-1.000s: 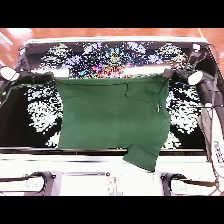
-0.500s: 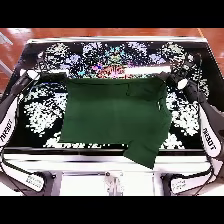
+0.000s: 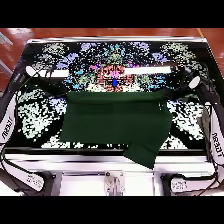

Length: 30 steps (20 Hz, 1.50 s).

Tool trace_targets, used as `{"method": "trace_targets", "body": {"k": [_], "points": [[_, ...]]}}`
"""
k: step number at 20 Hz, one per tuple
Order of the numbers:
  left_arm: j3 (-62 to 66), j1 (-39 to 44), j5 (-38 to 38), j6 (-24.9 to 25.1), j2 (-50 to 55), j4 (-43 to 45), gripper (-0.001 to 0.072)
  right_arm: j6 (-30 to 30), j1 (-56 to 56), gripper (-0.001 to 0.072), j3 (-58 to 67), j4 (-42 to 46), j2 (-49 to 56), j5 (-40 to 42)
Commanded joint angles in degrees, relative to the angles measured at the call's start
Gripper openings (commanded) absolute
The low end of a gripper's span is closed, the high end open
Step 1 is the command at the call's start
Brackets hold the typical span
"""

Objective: Fold the shirts.

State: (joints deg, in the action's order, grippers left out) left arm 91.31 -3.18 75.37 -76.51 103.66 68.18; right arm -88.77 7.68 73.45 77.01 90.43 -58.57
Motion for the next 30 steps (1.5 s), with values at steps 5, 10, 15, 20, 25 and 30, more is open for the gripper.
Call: {"method": "trace_targets", "body": {"k": [5, 10, 15, 20, 25, 30], "points": [[0.28, -0.07, 7.69, -3.74, 3.1, 4.42, 0.0036, -1.75, 0.68, 0.0057, -0.02, -0.61, 2.97, -10.45], [2.82, -0.92, 10.4, -4.35, 2.29, 3.52, 0.0464, 1.09, 0.74, 0.0509, 0.17, -4.33, 1.92, -12.96], [1.01, -9.35, 20.68, -6.23, -5.25, 3.96, 0.0479, 4.09, 7.23, 0.0509, -0.04, 6.54, -5.53, -30.21], [-27.63, -18.1, 15.69, -1.2, -20.63, 0.17, 0.0626, 6.45, 19.71, 0.051, -9.2, 0.96, -15.61, -29.38], [-49.4, -24.3, 4.24, 4.11, -26.75, -11.32, 0.0623, 10.45, 23.63, 0.06, -17.68, -6.05, -18.82, -28.41], [-53.77, -24.2, 0.74, 6.43, -24.28, -11.34, 0.0621, 10.43, 23.56, 0.0598, -20.79, -11.21, -18.82, -25.05]]}}
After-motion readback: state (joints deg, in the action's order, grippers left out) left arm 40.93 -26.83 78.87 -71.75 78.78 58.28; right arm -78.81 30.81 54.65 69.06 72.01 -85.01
